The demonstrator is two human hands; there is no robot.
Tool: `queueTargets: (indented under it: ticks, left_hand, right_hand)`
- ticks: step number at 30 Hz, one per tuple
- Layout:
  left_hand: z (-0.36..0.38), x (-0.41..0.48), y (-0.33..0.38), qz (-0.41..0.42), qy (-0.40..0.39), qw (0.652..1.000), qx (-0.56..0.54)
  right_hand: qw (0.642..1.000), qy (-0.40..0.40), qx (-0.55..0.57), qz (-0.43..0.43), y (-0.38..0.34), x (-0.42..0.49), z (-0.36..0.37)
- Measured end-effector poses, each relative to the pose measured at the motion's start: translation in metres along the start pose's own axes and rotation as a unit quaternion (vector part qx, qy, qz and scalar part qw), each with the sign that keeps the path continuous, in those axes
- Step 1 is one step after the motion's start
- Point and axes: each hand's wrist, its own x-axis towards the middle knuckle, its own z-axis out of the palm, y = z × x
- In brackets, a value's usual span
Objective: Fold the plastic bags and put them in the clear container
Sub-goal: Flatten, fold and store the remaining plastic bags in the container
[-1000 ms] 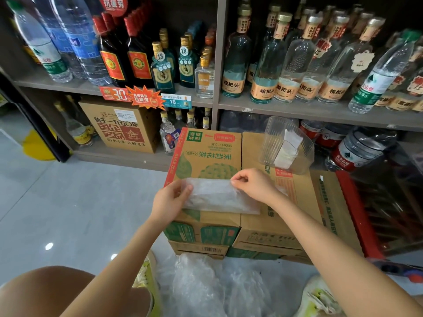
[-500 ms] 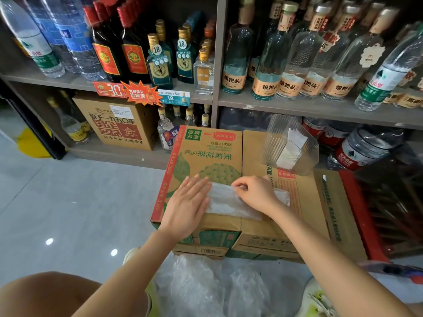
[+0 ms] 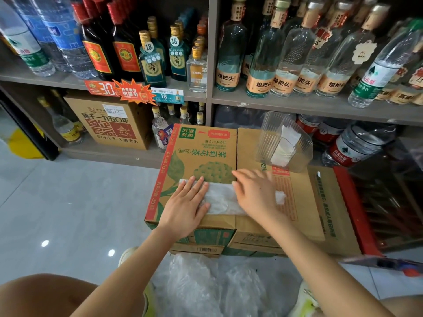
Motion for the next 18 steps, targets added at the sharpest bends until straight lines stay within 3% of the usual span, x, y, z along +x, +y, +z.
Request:
queueTargets:
  ticks: [5,10,18]
  left_hand:
    - [-0.001,-0.001,0.0,0.001,-0.012,1.0,0.001]
    - [-0.001,-0.001,0.001,-0.004,-0.019,1.0,0.019]
    - [-0.002,-0.001,0.003,-0.009,-0.023,1.0,0.019]
  right_hand:
    - [0.989,-0.107,-0.062,-0.082,-0.027,-0.019,0.041]
    - [0.989,-0.115,-0.075,-0.057,0.0,-0.029,0.047]
    - [0.979,-0.137,-0.133,0.07,0.104,-0.061,0.019]
